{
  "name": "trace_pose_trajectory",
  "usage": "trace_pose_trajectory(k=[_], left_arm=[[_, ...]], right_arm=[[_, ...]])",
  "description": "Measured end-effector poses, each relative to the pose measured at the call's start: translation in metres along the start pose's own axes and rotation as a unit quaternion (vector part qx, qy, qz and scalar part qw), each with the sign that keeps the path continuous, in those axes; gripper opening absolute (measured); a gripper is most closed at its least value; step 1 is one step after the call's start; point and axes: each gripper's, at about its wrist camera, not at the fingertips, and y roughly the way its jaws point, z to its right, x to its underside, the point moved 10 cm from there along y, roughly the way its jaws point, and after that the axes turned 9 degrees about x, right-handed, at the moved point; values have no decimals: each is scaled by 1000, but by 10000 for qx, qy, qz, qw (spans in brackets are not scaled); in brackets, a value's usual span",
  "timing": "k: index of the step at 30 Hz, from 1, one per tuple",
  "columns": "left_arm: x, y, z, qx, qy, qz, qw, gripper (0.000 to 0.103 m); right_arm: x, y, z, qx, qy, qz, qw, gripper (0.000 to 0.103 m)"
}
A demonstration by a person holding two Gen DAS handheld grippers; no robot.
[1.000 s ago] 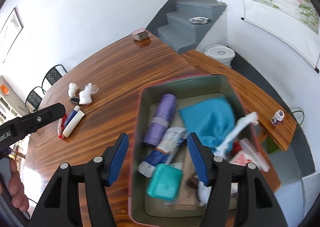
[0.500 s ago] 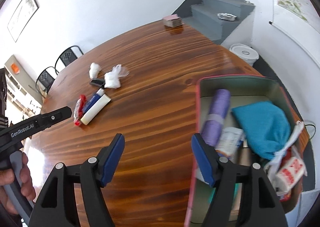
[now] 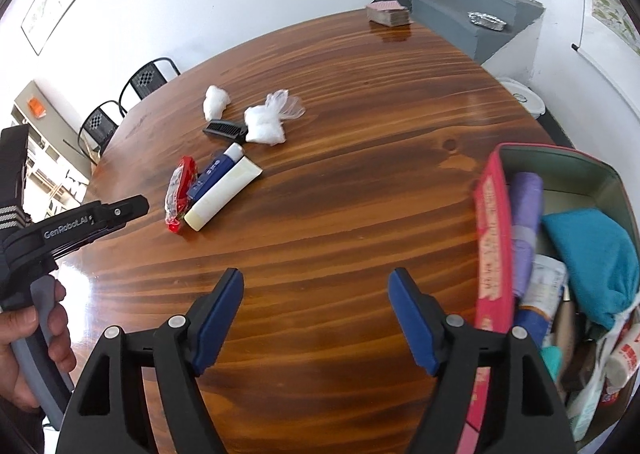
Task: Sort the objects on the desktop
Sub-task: 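Return both tools from the box toward the red packet and tubes, then grasp the red snack packet with the left tool while the right tool grasps the white tube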
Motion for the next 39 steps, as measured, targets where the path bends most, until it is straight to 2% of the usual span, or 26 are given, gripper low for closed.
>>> trace_pose_trajectory(k=[9, 24, 31, 39], left_arm=[[-16, 29, -22, -31, -10, -197, 9998, 54], [-30, 66, -32, 35, 106, -457, 9989, 54], [-30, 72, -50, 13, -80, -516, 9986, 54], [-34, 71, -59, -101, -19, -420, 9991, 54]], right_arm=[[-5, 18, -18, 83, 4, -166, 9998, 79], [-23, 46, -42, 113, -39, -332, 9994, 79], [-31, 59, -63, 26, -187, -374, 9991, 79], [-37, 76, -85, -76, -336, -448, 9984, 79]])
